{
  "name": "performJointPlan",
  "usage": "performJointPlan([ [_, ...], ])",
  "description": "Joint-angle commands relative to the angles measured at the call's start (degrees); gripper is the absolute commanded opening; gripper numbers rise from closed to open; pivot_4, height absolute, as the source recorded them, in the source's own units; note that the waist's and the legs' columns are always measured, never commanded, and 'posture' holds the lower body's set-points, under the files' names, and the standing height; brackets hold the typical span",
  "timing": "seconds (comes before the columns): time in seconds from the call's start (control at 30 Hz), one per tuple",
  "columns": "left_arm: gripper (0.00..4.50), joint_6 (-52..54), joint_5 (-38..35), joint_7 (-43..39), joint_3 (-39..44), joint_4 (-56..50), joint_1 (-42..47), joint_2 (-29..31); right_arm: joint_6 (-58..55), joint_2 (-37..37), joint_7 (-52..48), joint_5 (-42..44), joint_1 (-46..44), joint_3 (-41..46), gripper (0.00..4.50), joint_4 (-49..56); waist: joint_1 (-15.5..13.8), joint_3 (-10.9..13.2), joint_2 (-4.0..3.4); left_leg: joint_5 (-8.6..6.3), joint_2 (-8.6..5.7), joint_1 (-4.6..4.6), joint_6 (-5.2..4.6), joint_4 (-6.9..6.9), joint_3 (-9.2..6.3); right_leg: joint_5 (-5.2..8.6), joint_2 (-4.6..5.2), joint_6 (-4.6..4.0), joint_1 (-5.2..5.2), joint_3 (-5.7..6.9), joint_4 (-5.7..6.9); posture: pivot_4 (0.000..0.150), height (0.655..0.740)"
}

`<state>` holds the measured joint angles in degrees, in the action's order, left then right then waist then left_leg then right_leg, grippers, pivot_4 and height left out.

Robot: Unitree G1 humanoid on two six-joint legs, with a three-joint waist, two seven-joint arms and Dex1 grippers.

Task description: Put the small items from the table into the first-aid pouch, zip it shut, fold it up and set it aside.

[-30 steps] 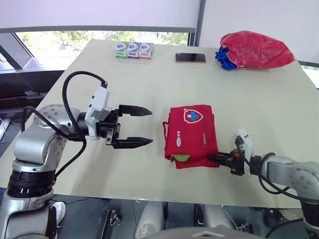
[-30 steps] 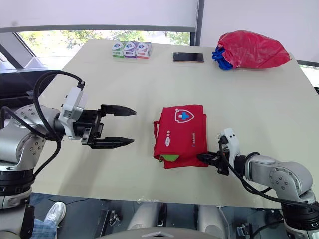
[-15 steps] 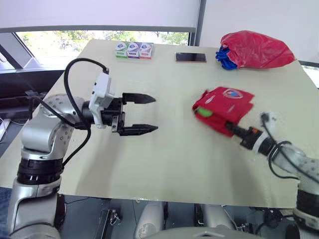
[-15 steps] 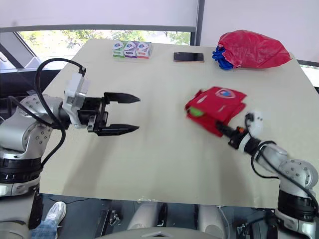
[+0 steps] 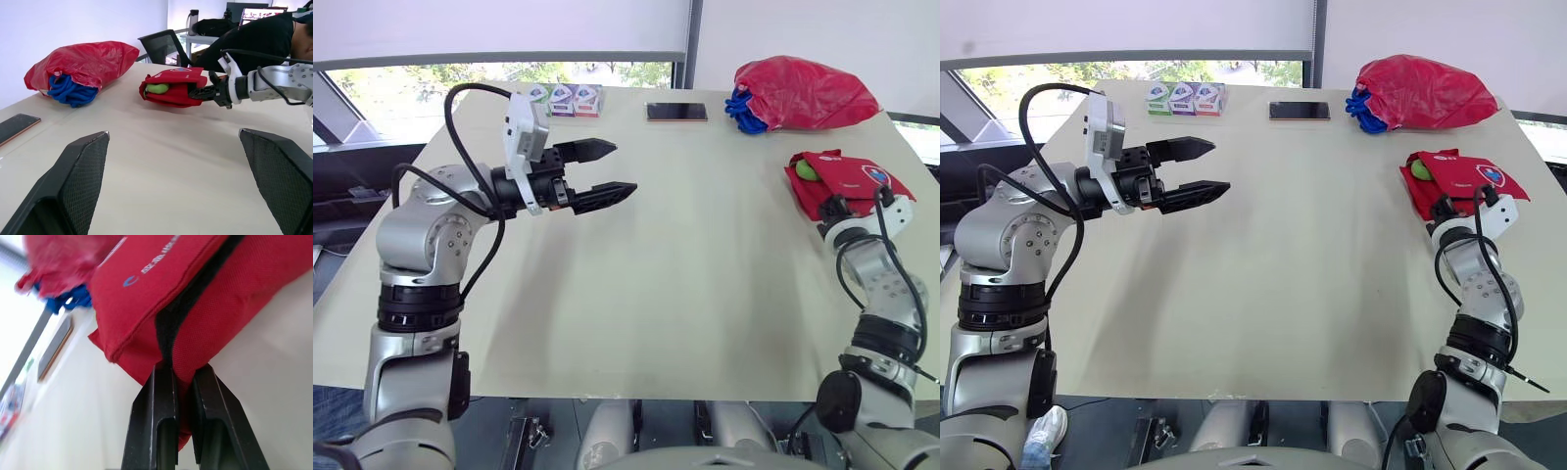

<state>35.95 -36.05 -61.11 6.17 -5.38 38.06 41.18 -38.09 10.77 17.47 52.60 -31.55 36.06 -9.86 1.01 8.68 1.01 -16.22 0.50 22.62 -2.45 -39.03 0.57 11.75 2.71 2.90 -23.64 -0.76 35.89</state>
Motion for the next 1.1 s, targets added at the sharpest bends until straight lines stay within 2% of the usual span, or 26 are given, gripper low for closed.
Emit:
performJointPlan([
  [0.03, 4.50, -1.68, -0.15, -0.52, 0.61, -0.76, 0.38, -0.05, 2.11, -0.60, 1.60, 0.30, -1.23, 1.08, 0.04, 1.22, -0.05, 0.00, -0.01, 0.00, 0.01, 0.00, 0.00, 0.01, 0.01, 0.00, 0.00, 0.00, -0.01, -0.01, 0.00, 0.150, 0.7400],
  [0.1, 4.50, -1.98, -0.35, -0.74, 0.63, -0.84, 0.07, -0.30, -1.80, -0.57, 0.16, 2.26, 0.44, -0.59, 0.04, 3.55, -0.12, 0.00, -0.01, 0.00, 0.02, 0.00, 0.00, 0.02, 0.00, 0.00, 0.01, 0.00, 0.00, 0.00, -0.01, 0.150, 0.7400],
  [0.13, 4.50, -1.96, -0.57, -0.92, 0.69, -0.88, -0.10, -0.38, -5.81, -0.18, -0.81, 4.35, 2.00, -1.80, 0.41, 5.54, -0.12, 0.00, 0.00, 0.00, 0.02, 0.00, 0.00, 0.02, 0.02, 0.00, 0.02, 0.00, 0.00, -0.01, -0.02, 0.150, 0.7400],
  [0.27, 4.50, -2.65, -0.31, -2.05, 0.69, -1.20, -2.23, 0.11, -15.01, 4.59, -6.02, 6.83, 9.83, -6.02, 2.22, 14.02, -0.04, -0.01, -0.03, 0.00, 0.04, -0.04, -0.01, 0.11, 0.03, 0.00, 0.02, -0.01, 0.00, -0.04, -0.03, 0.150, 0.7400],
  [0.4, 4.50, -3.25, 0.59, -1.76, 0.94, -2.38, -6.40, 0.82, -14.17, 13.87, -18.33, 3.27, 19.82, -9.90, 4.45, 23.28, -0.31, 0.00, -0.09, -0.02, 0.03, -0.08, -0.03, 0.17, 0.08, 0.02, 0.04, 0.00, 0.01, -0.10, -0.07, 0.150, 0.7400],
  [0.6, 4.50, -5.75, 2.97, -0.96, 1.69, -6.02, -17.41, 1.85, 1.66, 26.33, -42.40, -8.93, 37.79, -11.26, 4.45, 31.02, -0.23, -0.02, -0.02, -0.05, 0.09, -0.18, -0.07, 0.18, 0.28, 0.04, -0.01, 0.02, 0.03, -0.26, -0.14, 0.150, 0.7400],
  [0.73, 4.50, -10.03, 5.50, 0.58, 4.08, -6.62, -26.52, 1.84, 15.70, 28.89, -60.14, -12.66, 49.27, -6.82, 4.45, 32.63, -0.22, -0.02, 0.03, -0.05, 0.12, -0.47, -0.07, 0.34, 0.49, 0.26, 0.00, 0.06, 0.10, -0.45, -0.11, 0.150, 0.7400],
  [0.93, 4.50, -15.36, 7.11, 0.47, 7.11, -8.15, -37.17, 2.36, 27.88, 31.38, -77.47, -15.52, 56.98, -1.74, 4.45, 27.71, -0.40, -0.05, 0.12, -0.05, 0.28, -0.68, -0.06, 0.34, 0.71, 0.31, 0.02, 0.03, 0.18, -0.56, -0.09, 0.150, 0.7400],
  [1.1, 4.50, -18.51, 8.23, 1.32, 8.64, -8.34, -40.96, 2.27, 32.28, 31.85, -82.01, -15.86, 55.09, -0.68, 4.45, 22.70, -0.53, -0.02, 0.19, -0.06, 0.29, -0.67, -0.06, 0.49, 0.73, 0.32, 0.07, -0.02, 0.11, -0.56, -0.15, 0.150, 0.7400],
])
